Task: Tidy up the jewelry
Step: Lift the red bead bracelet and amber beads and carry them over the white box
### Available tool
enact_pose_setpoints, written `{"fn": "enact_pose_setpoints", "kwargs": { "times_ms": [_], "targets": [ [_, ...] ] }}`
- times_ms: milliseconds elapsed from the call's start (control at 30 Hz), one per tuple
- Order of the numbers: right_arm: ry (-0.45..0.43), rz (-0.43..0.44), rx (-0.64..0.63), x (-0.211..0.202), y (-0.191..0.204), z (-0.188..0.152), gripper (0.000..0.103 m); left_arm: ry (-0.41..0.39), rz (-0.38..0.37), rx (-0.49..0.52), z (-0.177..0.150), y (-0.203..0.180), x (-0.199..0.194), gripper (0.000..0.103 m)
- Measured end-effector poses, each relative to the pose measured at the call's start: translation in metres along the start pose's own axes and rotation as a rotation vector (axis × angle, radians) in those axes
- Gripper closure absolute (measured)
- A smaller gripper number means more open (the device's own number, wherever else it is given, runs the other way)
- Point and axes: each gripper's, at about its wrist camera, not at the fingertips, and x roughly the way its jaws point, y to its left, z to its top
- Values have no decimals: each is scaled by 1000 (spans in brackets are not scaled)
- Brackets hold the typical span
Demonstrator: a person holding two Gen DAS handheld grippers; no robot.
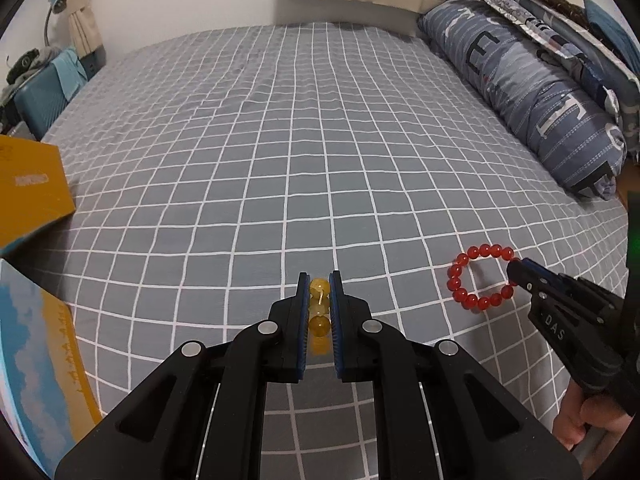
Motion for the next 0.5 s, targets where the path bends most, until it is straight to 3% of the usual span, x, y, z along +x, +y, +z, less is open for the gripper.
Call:
{"fn": "enact_pose_setpoints", "kwargs": {
  "times_ms": [500],
  "targets": [
    [-32, -15, -5, -24, 10, 1, 90, -28, 3, -10, -6, 14, -37, 94]
  ]
}}
